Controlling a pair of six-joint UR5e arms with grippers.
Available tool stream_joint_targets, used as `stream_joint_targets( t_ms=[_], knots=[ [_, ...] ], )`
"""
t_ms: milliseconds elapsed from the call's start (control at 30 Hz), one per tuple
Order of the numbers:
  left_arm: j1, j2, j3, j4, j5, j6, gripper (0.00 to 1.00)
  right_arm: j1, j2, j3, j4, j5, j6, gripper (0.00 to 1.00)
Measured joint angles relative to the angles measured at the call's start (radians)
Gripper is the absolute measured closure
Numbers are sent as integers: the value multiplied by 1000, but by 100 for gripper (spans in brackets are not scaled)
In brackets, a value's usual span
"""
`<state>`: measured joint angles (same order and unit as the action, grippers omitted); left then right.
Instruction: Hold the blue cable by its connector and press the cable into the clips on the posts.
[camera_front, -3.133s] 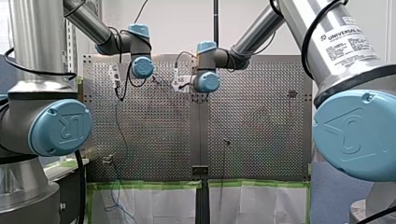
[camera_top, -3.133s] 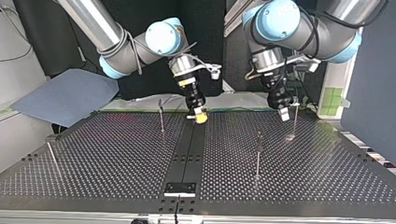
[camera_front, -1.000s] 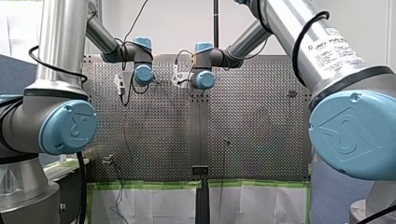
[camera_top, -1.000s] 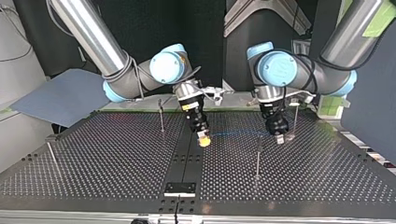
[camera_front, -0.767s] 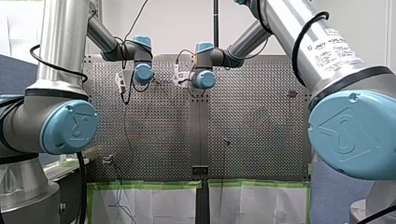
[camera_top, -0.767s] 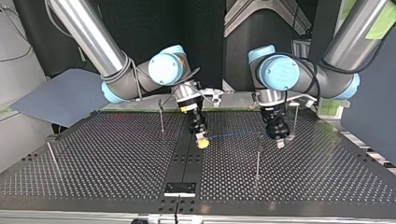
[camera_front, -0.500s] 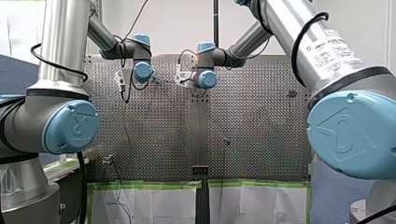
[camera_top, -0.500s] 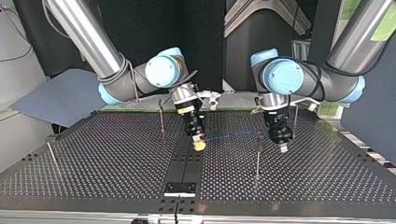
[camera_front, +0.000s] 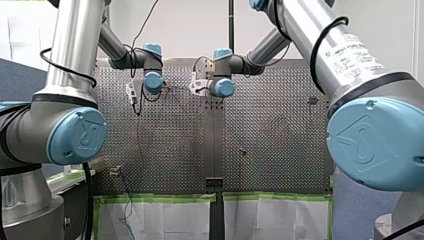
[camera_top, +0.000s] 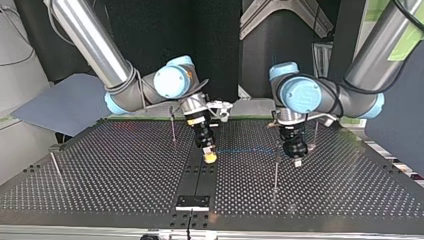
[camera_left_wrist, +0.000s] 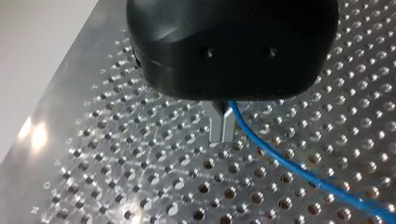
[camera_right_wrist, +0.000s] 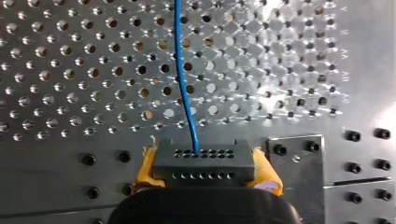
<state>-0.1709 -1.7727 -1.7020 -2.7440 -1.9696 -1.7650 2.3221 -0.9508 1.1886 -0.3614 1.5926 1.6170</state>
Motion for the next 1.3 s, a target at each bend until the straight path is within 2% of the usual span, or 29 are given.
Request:
stream_joint_targets(
  t_ms=[333,633,667,700,733,767,800,833,867,900,1167,1300],
  knots=[
    [10,0,3,3,12,-11,100,-2,10,-12,3,-5,0,100],
    [19,0,3,0,79,-49,100,-2,11,-13,4,-5,0,100],
    [23,0,3,5,87,-48,95,-2,11,-13,4,-5,0,100],
    [28,0,3,11,95,-44,76,-2,11,-13,4,-5,0,100],
    [33,0,3,19,105,-39,76,-2,11,-13,4,-5,0,100],
    [36,0,3,23,110,-35,46,-2,11,-13,4,-5,0,100],
    [39,0,3,27,111,-33,27,-2,11,-13,4,-5,0,100],
    [43,0,3,31,109,-31,27,-2,11,-13,5,-5,0,100],
    [45,0,3,32,104,-31,5,-2,11,-13,5,-5,0,100],
    [46,0,3,31,98,-33,0,-2,11,-13,5,-6,0,100],
    [51,1,3,-27,23,-56,0,-2,10,-13,8,-6,0,100],
    [48,1,3,-61,15,-74,0,-2,11,-13,8,-5,0,100]
  ],
)
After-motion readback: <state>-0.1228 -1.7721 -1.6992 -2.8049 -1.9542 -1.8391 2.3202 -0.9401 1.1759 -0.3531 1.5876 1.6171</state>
